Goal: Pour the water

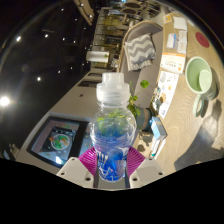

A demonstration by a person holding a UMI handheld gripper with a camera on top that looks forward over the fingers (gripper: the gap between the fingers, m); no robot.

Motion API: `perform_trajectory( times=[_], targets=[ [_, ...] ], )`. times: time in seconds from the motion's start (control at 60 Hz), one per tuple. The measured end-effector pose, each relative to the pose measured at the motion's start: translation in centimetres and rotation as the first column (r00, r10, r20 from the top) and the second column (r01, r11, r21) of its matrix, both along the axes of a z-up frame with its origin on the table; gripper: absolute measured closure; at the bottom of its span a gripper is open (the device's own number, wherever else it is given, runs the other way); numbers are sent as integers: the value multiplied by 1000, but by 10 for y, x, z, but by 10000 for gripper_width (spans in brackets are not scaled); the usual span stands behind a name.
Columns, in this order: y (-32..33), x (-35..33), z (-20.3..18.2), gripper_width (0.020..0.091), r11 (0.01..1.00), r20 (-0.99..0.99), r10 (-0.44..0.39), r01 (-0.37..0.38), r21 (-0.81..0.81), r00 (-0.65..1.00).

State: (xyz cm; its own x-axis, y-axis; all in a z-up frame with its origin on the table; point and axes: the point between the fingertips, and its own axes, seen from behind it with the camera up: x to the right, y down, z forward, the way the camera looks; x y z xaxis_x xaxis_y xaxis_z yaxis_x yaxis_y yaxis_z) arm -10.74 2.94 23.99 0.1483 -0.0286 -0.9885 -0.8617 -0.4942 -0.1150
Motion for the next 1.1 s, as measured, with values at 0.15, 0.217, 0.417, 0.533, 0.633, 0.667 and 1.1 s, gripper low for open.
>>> perform_trajectory(
  times=[0.15,0.217,0.417,0.533,0.633,0.667,1.1],
  targets=[
    [27,55,-14,756,993,-349,-98,66,-101,932],
    [26,79,-21,757,985,-469,-144,81,-151,871],
    [42,104,-57,758,966,-592,-209,68,-251,778],
    [40,106,-60,756,964,-553,-191,49,-262,811],
    [35,106,-57,756,973,-405,-123,30,-229,906],
    [33,107,-53,757,978,-329,-92,24,-206,940],
    [50,291,-16,751,983,880,-158,-11,183,449]
  ],
)
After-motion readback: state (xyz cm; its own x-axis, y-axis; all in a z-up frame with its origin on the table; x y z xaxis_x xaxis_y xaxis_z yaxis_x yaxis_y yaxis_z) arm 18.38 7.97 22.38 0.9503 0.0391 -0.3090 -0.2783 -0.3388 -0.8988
